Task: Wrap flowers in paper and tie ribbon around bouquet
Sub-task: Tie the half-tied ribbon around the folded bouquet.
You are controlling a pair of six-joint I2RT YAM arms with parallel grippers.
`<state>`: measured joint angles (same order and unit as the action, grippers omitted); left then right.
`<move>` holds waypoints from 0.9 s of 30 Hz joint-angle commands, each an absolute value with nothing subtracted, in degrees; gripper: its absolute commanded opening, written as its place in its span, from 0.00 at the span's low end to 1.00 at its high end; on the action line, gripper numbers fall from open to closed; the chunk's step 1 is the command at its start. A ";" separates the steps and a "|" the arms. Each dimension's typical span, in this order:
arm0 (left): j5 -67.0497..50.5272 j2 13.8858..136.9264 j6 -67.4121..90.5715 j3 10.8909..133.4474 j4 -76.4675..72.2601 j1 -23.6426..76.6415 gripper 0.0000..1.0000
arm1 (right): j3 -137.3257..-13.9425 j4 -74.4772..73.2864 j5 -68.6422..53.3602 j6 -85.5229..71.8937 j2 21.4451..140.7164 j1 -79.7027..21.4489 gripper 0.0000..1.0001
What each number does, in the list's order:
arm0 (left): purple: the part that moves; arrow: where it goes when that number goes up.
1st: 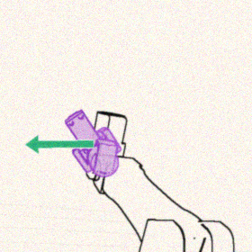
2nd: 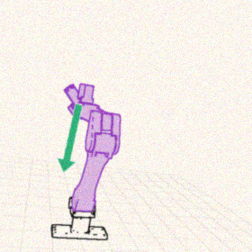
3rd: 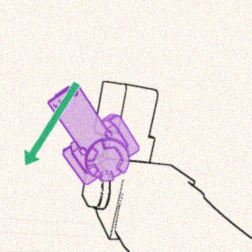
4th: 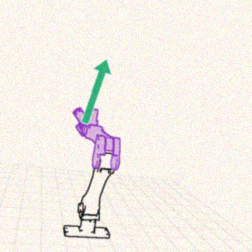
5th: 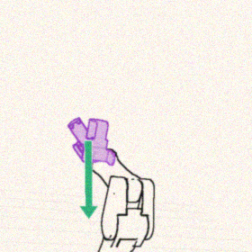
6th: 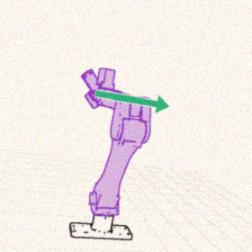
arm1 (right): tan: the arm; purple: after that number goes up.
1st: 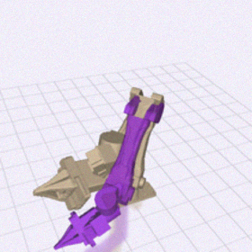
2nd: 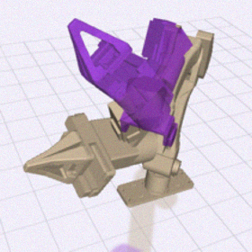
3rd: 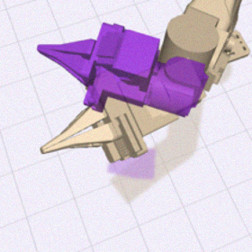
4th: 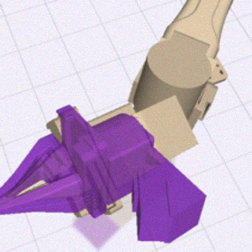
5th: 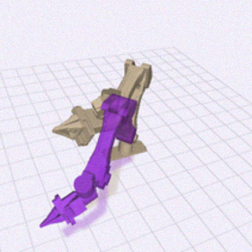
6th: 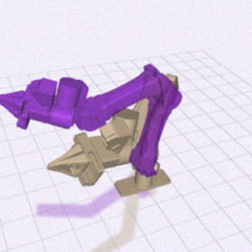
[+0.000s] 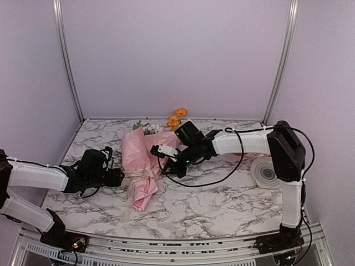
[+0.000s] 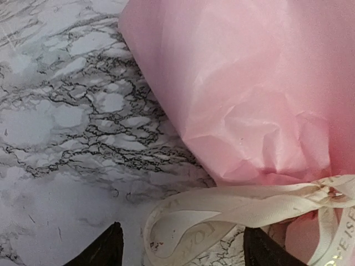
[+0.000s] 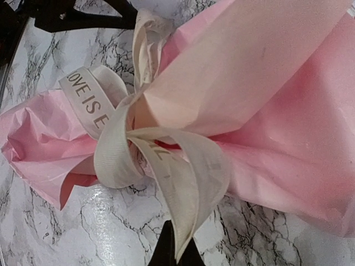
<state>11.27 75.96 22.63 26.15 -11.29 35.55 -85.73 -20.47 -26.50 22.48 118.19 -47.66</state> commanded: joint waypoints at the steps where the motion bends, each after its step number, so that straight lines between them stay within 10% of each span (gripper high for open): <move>1: 13.43 66.71 22.31 23.48 -11.73 36.18 0.70 | -89.82 -26.13 -26.35 21.27 119.42 -47.64 0.00; 6: 12.24 58.26 9.43 24.68 -15.51 48.02 0.46 | -87.95 -24.32 -28.54 18.81 116.47 -47.67 0.00; 27: 19.93 90.50 1.91 38.98 -25.92 55.00 0.23 | -81.56 -10.20 -40.77 11.21 113.30 -47.15 0.00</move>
<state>15.81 87.39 2.09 37.30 -23.31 54.87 -81.82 -12.53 -38.87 12.49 115.37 -47.40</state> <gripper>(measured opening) 0.263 0.006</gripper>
